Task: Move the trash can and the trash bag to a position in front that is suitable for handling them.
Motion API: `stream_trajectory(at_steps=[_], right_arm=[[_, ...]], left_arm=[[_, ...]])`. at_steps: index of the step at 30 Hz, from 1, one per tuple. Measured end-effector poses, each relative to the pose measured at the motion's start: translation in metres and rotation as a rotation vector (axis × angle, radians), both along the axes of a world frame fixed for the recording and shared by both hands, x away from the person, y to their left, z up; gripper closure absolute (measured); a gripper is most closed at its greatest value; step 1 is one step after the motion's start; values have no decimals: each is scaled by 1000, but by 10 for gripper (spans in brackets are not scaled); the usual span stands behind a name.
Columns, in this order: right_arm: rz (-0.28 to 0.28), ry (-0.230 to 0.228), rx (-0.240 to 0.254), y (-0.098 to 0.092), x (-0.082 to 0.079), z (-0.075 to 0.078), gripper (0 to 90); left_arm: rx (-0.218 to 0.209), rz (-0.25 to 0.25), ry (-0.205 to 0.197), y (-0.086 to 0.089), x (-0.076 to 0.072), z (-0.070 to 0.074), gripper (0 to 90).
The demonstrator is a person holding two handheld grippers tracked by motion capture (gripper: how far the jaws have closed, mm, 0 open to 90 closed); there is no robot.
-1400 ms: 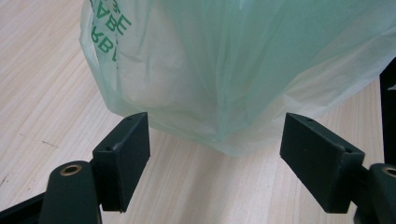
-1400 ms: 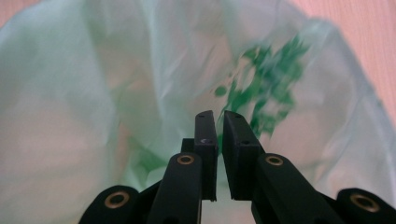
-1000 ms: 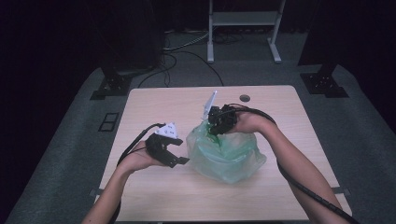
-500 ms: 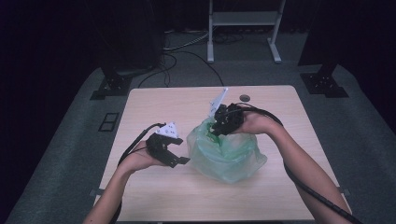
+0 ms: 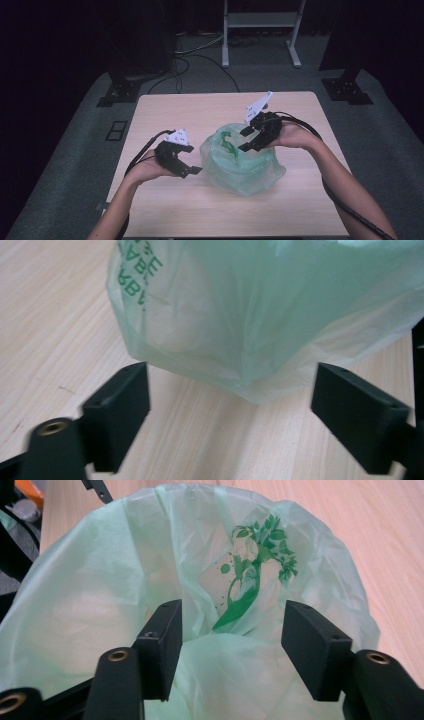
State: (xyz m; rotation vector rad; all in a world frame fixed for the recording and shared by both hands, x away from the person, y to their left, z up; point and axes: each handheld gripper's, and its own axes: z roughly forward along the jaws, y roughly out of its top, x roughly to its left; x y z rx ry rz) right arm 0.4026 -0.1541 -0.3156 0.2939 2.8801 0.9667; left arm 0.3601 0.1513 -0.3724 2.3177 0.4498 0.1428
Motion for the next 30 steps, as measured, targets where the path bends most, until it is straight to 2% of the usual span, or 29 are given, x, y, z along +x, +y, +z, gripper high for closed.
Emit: stream_trajectory(at_steps=[3, 5, 11, 24, 30], right_arm=[[-13, -4, 19, -9, -2, 1, 392], [-23, -5, 27, -15, -3, 2, 390], [-54, -17, 70, -34, -7, 6, 386], [-142, -34, 110, -77, -11, 8, 381], [-169, -35, 116, -89, -12, 8, 381]], left_arm=[[6, 13, 2, 3, -1, 1, 128], [8, 30, 0, 5, -3, 1, 93], [5, 43, 0, 9, -2, 2, 93], [11, 21, 6, -2, 6, 1, 93], [9, 18, -3, -1, 9, 3, 93]])
